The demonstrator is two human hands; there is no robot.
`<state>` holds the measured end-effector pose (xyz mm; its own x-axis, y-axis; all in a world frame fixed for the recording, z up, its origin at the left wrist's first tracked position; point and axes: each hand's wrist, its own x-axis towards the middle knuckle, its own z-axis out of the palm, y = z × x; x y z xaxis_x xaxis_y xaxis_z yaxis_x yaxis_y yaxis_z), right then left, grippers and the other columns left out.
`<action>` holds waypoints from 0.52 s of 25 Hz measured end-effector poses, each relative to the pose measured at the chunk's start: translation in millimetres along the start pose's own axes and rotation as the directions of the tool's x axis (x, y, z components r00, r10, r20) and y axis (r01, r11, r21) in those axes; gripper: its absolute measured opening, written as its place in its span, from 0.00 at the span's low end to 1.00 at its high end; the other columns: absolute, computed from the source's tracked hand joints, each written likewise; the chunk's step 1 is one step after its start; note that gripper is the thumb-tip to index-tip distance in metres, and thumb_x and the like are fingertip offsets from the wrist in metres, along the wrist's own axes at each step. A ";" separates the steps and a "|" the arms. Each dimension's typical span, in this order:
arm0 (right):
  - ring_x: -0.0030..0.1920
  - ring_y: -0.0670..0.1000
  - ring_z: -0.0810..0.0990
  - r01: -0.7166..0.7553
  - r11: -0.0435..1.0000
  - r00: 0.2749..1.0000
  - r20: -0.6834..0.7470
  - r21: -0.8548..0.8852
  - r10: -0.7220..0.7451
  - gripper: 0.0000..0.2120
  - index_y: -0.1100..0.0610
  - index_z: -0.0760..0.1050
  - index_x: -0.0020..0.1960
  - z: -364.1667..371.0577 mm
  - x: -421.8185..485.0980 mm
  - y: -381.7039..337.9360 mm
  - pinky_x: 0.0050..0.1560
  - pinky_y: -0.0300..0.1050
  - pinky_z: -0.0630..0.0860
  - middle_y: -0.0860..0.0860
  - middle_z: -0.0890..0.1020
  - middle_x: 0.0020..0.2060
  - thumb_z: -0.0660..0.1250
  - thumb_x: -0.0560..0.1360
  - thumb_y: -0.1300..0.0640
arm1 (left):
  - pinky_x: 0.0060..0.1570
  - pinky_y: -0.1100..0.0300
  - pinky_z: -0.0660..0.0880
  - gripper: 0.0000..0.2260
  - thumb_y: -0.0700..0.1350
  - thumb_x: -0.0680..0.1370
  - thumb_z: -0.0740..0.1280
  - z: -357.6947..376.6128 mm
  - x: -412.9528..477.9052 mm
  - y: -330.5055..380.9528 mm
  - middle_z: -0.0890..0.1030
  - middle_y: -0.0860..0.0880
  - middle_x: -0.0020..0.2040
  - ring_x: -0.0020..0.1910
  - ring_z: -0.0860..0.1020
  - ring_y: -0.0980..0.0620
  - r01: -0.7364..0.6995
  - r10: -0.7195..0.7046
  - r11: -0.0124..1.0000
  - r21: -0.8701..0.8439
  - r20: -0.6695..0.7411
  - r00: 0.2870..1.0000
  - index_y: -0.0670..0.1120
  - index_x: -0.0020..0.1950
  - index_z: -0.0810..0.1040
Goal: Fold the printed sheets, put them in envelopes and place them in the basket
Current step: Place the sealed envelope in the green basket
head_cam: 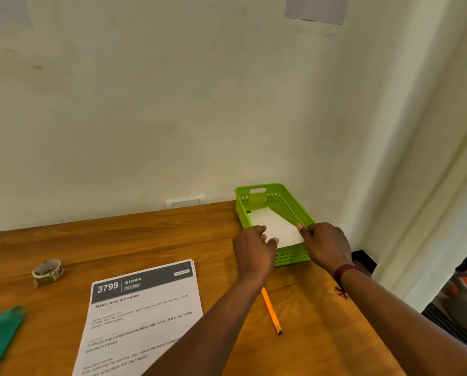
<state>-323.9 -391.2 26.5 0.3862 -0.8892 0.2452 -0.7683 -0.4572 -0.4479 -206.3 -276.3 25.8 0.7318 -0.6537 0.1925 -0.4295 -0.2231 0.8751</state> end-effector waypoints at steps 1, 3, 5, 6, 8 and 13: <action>0.36 0.58 0.72 0.017 0.999 1.000 -0.010 -0.035 -0.017 0.26 0.54 0.68 0.28 0.8 -1.9 0.3 0.31 0.45 0.61 0.53 0.70 0.29 0.56 0.80 0.41 | 0.54 0.56 0.79 0.19 0.47 0.75 0.74 -1.6 -0.1 -1.0 0.84 0.47 0.54 0.53 0.81 0.50 -0.013 0.013 1.000 0.012 -0.015 1.000 0.43 0.65 0.79; 0.41 0.57 0.71 0.045 0.993 0.998 -0.031 -0.106 -0.049 0.24 0.55 0.76 0.35 0.3 -7.1 0.2 0.35 0.46 0.65 0.53 0.70 0.37 0.54 0.80 0.41 | 0.57 0.55 0.78 0.18 0.50 0.78 0.70 -5.5 -1.7 -3.2 0.83 0.47 0.58 0.57 0.80 0.50 -0.050 0.052 0.998 0.045 -0.036 0.998 0.45 0.65 0.79; 0.43 0.54 0.70 0.123 0.982 0.990 -0.050 -0.145 -0.132 0.19 0.53 0.81 0.48 -2.3 -13.3 -2.1 0.39 0.48 0.70 0.53 0.72 0.42 0.55 0.81 0.44 | 0.59 0.55 0.77 0.17 0.51 0.79 0.67 -11.5 -4.2 -5.3 0.81 0.48 0.62 0.61 0.79 0.49 -0.096 0.100 0.992 0.084 -0.043 0.994 0.47 0.66 0.78; 0.45 0.53 0.70 0.177 0.974 0.981 -0.059 -0.142 -0.187 0.17 0.52 0.81 0.55 -4.3 -17.2 -4.8 0.41 0.48 0.71 0.53 0.73 0.44 0.56 0.81 0.45 | 0.58 0.55 0.76 0.17 0.51 0.79 0.66 -15.3 -6.1 -6.4 0.80 0.49 0.63 0.61 0.79 0.50 -0.120 0.124 0.987 0.103 -0.038 0.991 0.48 0.67 0.78; 0.51 0.53 0.73 0.286 0.949 0.954 -0.058 -0.134 -0.296 0.17 0.50 0.77 0.63 -7.8 -27.2 -12.8 0.46 0.47 0.73 0.51 0.76 0.49 0.58 0.81 0.46 | 0.56 0.55 0.77 0.18 0.50 0.78 0.66 -24.5 -11.1 -8.8 0.79 0.49 0.64 0.59 0.79 0.50 -0.172 0.177 0.975 0.140 -0.020 0.984 0.50 0.68 0.77; 0.68 0.54 0.70 0.494 0.841 0.863 0.011 -0.219 -0.504 0.24 0.50 0.70 0.70 -8.2 -79.7 -44.5 0.61 0.52 0.73 0.51 0.74 0.65 0.52 0.79 0.42 | 0.58 0.55 0.75 0.20 0.50 0.80 0.63 -64.9 -49.0 -15.5 0.75 0.50 0.69 0.64 0.76 0.51 -0.371 0.357 0.878 0.303 0.102 0.928 0.51 0.72 0.72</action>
<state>-324.7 -299.8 34.1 0.7266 -0.5374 0.4281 -0.5675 -0.8207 -0.0671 -201.2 -193.9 31.6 0.4719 -0.7605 0.4461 -0.8087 -0.1719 0.5625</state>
